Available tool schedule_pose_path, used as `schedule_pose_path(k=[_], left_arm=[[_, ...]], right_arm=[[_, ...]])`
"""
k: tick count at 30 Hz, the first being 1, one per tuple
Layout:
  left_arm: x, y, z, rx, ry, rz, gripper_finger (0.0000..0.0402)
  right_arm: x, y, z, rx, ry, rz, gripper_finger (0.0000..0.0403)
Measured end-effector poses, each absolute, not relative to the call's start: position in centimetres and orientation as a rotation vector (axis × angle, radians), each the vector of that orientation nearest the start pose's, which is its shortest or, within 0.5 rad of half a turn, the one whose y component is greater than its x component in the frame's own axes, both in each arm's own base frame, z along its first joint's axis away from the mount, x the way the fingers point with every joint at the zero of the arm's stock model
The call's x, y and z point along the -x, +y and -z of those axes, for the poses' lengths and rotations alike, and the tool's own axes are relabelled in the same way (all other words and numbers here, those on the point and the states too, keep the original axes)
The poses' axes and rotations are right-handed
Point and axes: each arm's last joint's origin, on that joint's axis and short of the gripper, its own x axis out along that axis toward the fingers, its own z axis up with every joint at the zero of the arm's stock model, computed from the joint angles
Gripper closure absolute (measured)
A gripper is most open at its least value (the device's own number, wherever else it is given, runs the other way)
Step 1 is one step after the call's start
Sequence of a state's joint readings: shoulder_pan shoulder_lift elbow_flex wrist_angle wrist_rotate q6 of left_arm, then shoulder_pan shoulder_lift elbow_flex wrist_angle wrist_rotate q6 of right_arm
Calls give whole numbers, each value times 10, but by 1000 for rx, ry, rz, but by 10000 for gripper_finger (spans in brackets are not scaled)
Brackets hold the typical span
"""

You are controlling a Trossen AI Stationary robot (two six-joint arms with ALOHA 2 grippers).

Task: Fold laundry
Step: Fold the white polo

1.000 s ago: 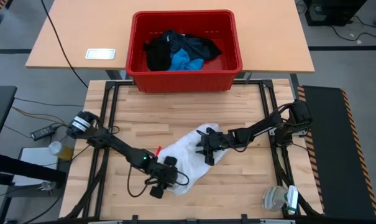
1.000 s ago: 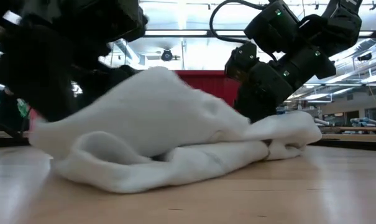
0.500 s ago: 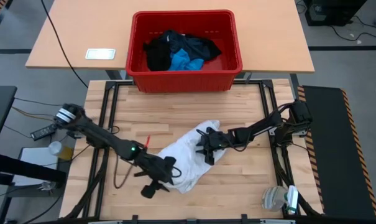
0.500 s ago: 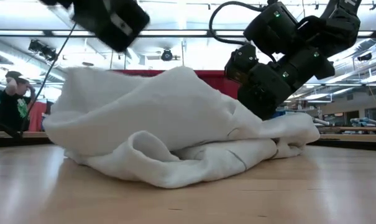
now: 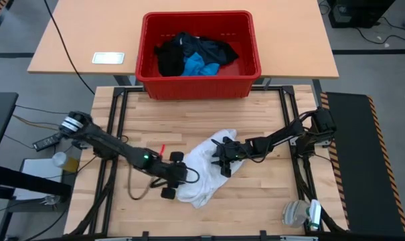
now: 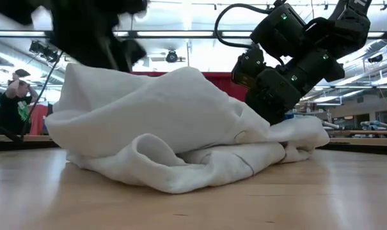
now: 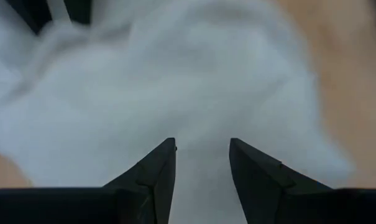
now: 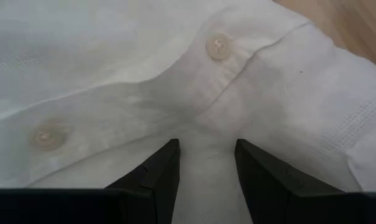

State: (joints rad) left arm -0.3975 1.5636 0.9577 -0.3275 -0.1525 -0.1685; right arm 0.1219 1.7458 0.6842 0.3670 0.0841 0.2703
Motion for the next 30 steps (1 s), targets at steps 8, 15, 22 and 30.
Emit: schedule_pose_path(k=[8, 15, 22, 30], left_arm=[[-298, -116, -178, -165, 977, 162, 248], [-285, -105, -233, -201, 812, 203, 248], [-309, -74, -249, -286, 620, 98, 248], [-349, -53, -231, -191, 670, 136, 248]], right_arm=[[-305, 42, -154, -194, 575, 4, 239], [-279, 39, -188, -198, 627, 30, 239], [-256, 44, -194, -299, 754, 102, 239], [-246, 58, -186, -237, 827, 160, 239]])
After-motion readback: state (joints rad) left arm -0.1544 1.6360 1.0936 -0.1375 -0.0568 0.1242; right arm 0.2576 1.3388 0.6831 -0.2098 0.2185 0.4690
